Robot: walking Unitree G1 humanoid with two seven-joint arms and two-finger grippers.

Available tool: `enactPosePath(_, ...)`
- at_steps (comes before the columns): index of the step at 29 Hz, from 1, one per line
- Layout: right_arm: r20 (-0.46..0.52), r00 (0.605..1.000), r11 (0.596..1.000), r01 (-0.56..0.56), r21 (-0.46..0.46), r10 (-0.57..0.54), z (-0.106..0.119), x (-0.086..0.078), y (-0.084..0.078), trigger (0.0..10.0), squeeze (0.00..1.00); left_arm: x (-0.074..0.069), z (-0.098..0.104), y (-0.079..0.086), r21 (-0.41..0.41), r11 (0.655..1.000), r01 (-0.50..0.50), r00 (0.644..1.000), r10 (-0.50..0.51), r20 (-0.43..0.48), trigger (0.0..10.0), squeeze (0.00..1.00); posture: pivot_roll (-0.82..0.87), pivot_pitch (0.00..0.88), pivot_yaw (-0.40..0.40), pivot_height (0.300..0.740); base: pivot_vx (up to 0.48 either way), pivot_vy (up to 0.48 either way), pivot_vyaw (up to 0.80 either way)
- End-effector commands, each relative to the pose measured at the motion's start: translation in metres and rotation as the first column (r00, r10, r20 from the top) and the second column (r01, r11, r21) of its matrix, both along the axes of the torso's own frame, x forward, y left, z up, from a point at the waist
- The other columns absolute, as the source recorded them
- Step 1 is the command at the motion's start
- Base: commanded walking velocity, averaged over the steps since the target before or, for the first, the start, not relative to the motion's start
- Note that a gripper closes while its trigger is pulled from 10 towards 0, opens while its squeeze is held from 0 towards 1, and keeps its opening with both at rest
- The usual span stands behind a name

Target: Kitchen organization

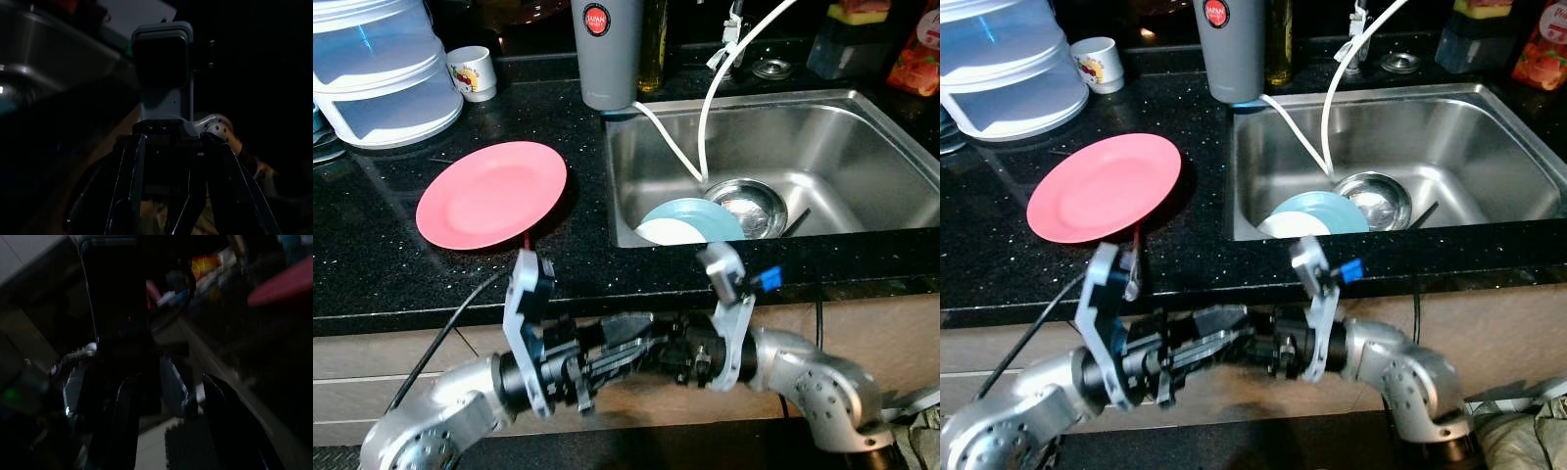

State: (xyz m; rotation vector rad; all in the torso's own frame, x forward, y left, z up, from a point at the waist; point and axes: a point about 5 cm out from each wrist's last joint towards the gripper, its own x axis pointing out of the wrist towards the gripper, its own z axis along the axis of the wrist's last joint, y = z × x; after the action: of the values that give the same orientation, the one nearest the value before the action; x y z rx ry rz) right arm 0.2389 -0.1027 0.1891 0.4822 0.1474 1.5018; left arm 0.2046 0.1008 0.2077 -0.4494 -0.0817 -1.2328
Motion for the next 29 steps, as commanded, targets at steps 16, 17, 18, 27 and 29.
enactPosePath(16,0.146,0.919,0.930,0.353,0.107,-0.365,0.050,0.044,0.000,10.0,0.00,0.074,0.040,0.001,0.018,0.821,-0.571,0.806,0.557,0.202,10.0,0.00,-0.01,0.106,0.023,0.740,0.000,0.000,0.00)
enactPosePath(17,0.146,0.906,0.917,0.385,0.102,-0.397,0.051,0.048,0.000,10.0,0.00,0.081,0.042,0.006,0.006,0.777,-0.629,0.763,0.615,0.200,10.0,0.00,-0.01,0.106,0.025,0.740,0.000,0.000,0.00)
enactPosePath(18,0.147,0.895,0.907,0.410,0.099,-0.421,0.052,0.052,0.000,10.0,0.00,0.088,0.044,0.012,0.003,0.727,-0.687,0.714,0.674,0.190,10.0,0.00,-0.01,0.106,0.025,0.740,0.000,0.000,0.00)
enactPosePath(27,0.170,0.734,0.751,0.657,0.065,-0.658,0.054,0.084,-0.010,10.0,0.00,0.122,0.068,0.065,-0.030,0.436,-0.900,0.426,0.890,0.164,10.0,0.00,0.00,0.109,0.020,0.740,0.000,0.000,0.00)
enactPosePath(29,0.185,0.711,0.728,0.684,0.043,-0.678,0.052,0.088,-0.010,10.0,0.00,0.125,0.069,0.071,-0.021,0.422,-0.906,0.412,0.894,0.174,10.0,0.25,0.00,0.110,0.020,0.740,0.000,0.000,0.00)
